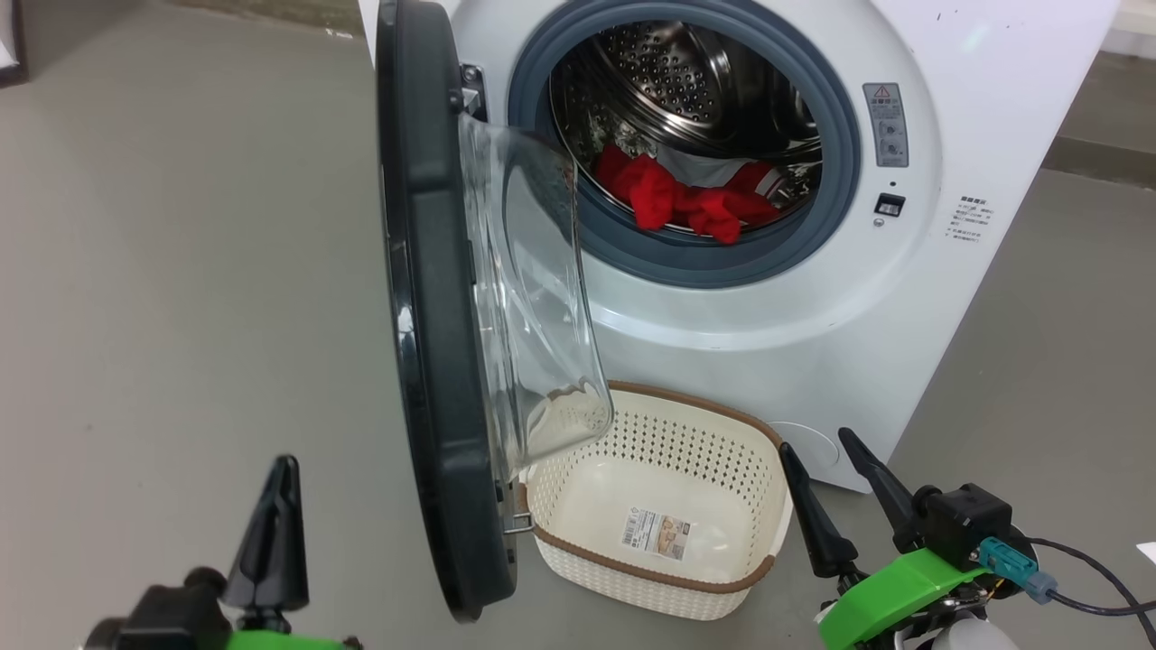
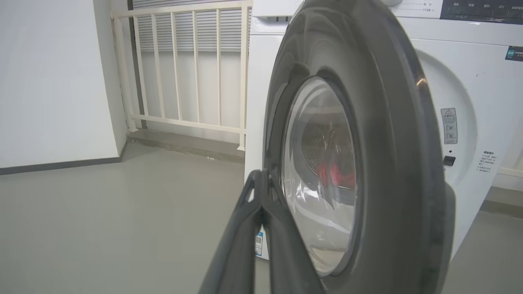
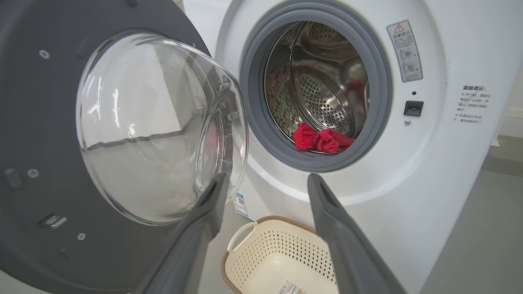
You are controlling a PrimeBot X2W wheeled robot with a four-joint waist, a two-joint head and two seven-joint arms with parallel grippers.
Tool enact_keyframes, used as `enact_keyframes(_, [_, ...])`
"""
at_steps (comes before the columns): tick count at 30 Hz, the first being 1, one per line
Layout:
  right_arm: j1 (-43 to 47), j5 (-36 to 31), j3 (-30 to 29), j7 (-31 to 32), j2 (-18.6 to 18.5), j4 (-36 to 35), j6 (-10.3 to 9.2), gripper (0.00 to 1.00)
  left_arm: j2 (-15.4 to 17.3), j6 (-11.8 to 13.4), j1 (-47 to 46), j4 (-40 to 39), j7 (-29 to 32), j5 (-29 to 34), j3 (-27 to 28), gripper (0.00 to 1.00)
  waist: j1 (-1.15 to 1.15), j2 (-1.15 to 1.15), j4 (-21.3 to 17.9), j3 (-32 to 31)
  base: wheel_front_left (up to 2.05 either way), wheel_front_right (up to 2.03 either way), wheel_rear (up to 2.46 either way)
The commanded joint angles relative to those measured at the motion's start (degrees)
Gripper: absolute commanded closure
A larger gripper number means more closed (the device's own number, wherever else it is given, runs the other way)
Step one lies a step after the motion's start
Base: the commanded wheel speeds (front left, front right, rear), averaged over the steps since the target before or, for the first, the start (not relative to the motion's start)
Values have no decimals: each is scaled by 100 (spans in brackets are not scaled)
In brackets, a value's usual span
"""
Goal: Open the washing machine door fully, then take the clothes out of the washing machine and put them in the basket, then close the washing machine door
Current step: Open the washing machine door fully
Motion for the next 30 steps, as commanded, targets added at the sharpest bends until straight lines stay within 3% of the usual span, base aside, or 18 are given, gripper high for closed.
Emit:
enact_keyframes(1, [-73, 36, 112, -37, 11, -107, 39, 0, 57, 100, -326, -369, -14, 36, 188, 100, 0, 0, -3, -23, 0, 0, 0])
enact_keyframes(9, [-80, 63, 163, -37, 11, -74, 39, 0, 78, 210, -924, -1613, 218, 79, 99, 100, 0, 0, -65, -82, 0, 0, 0])
enact_keyframes(16, [-93, 49, 187, -37, 11, -68, 39, 0, 69, 101, -1244, -2303, 612, 49, -523, 100, 0, 0, -153, -85, 0, 0, 0])
enact_keyframes(23, [-114, 25, 212, -37, 11, -59, 39, 0, 60, 52, -1171, -1915, 1076, -344, -1370, 100, 0, 0, -238, -44, 0, 0, 0])
enact_keyframes(30, [-125, -12, 203, -37, 12, -63, 39, 0, 58, 270, -923, -1028, 1278, -943, -1943, 100, 0, 0, -279, 21, 0, 0, 0])
